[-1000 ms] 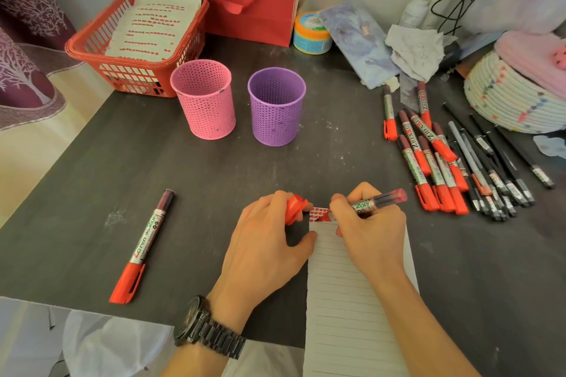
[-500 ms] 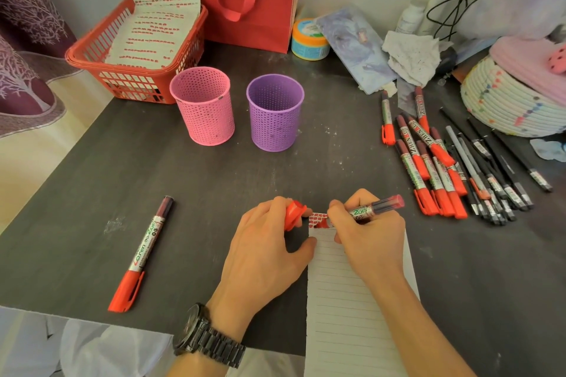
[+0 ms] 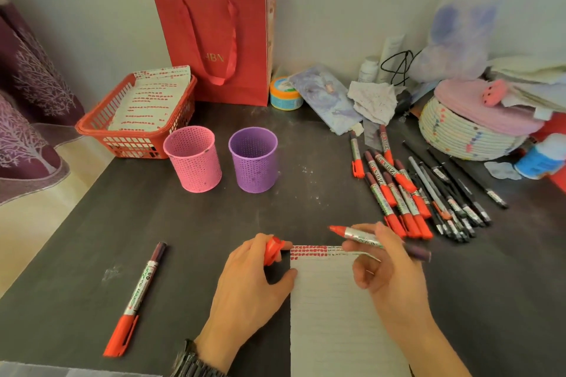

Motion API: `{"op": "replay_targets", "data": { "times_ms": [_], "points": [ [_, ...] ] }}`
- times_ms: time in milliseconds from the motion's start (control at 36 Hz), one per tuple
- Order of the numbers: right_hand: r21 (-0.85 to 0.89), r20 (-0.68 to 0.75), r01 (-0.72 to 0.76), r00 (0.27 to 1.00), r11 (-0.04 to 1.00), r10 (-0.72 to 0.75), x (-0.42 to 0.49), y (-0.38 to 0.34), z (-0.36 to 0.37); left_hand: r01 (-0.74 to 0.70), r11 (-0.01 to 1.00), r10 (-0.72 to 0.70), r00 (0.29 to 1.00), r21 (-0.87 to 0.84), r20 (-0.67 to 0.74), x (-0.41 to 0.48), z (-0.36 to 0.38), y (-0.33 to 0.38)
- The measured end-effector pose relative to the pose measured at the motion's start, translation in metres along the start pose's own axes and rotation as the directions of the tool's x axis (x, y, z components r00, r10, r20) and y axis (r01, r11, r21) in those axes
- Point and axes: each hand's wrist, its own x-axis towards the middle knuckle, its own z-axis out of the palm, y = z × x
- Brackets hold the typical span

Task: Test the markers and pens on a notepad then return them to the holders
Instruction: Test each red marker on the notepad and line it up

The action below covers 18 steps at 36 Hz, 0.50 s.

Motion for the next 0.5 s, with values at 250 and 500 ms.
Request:
{"op": "replay_targets", "data": {
  "times_ms": [250,500],
  "points": [
    [0.148,0.022,-0.138,0.990,0.979,0.136,-0.034,-0.027,-0.044,-0.057,0.951,0.025,0.994,-0.305,-0.107,-0.014,-0.014,0.022],
    [0.072,-0.124,-0.106,0.986,0.992,0.115,-0.048,-0.038,-0.057,-0.107,0.931,0.152,0.983,-0.348,0.105,-0.030,-0.014,0.063]
  ]
}}
